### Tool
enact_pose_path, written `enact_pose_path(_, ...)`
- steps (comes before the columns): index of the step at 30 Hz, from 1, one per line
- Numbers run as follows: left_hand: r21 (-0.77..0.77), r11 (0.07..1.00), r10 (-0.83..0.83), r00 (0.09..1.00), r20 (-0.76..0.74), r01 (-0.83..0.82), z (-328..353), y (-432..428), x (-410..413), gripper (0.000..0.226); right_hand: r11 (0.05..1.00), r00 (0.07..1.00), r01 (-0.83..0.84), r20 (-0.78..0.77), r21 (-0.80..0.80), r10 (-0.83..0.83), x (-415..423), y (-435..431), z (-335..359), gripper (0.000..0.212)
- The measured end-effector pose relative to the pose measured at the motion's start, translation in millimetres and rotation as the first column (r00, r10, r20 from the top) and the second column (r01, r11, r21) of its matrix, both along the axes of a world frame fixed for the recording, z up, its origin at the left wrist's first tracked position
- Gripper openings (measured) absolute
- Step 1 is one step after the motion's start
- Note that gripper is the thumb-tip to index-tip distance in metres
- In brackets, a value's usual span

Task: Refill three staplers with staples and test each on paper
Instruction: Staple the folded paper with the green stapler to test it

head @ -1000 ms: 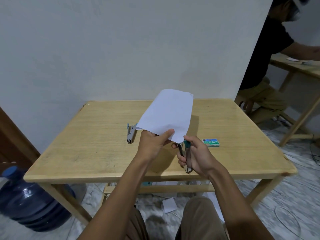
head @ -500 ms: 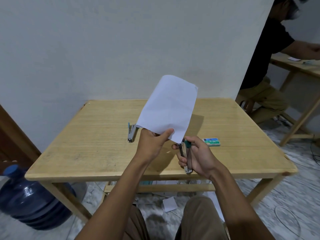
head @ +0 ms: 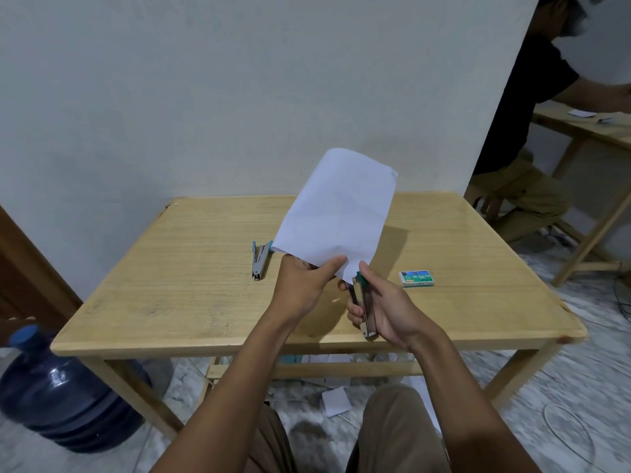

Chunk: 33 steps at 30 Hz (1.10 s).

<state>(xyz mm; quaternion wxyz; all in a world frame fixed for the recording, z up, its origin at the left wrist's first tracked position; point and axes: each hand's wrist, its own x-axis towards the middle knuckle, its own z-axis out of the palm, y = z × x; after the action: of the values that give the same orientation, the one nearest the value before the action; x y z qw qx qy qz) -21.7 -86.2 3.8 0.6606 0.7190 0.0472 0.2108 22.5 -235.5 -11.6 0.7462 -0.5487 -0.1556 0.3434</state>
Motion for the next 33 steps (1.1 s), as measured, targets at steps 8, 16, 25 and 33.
enact_pose_path(8,-0.061,0.998,0.001,0.999,-0.034,-0.003,1.1,3.3,-0.5,0.007,0.993,0.987,0.119,0.108,0.022,-0.121,1.9,3.9,-4.5,0.042)
enact_pose_path(16,-0.093,0.996,-0.013,0.998,-0.063,0.008,-0.7,7.9,-0.8,0.006,0.988,0.98,0.15,0.123,0.046,-0.155,-0.1,9.3,-5.1,0.038)
enact_pose_path(25,-0.108,0.994,-0.034,0.997,-0.07,0.026,1.3,8.4,0.3,0.011,0.979,0.972,0.199,0.122,0.039,-0.203,-0.1,10.6,-5.0,0.037)
enact_pose_path(33,-0.125,0.992,-0.043,0.995,-0.089,0.031,0.4,6.8,0.9,0.015,0.969,0.956,0.245,0.16,0.031,-0.247,-1.6,12.6,-6.3,0.036)
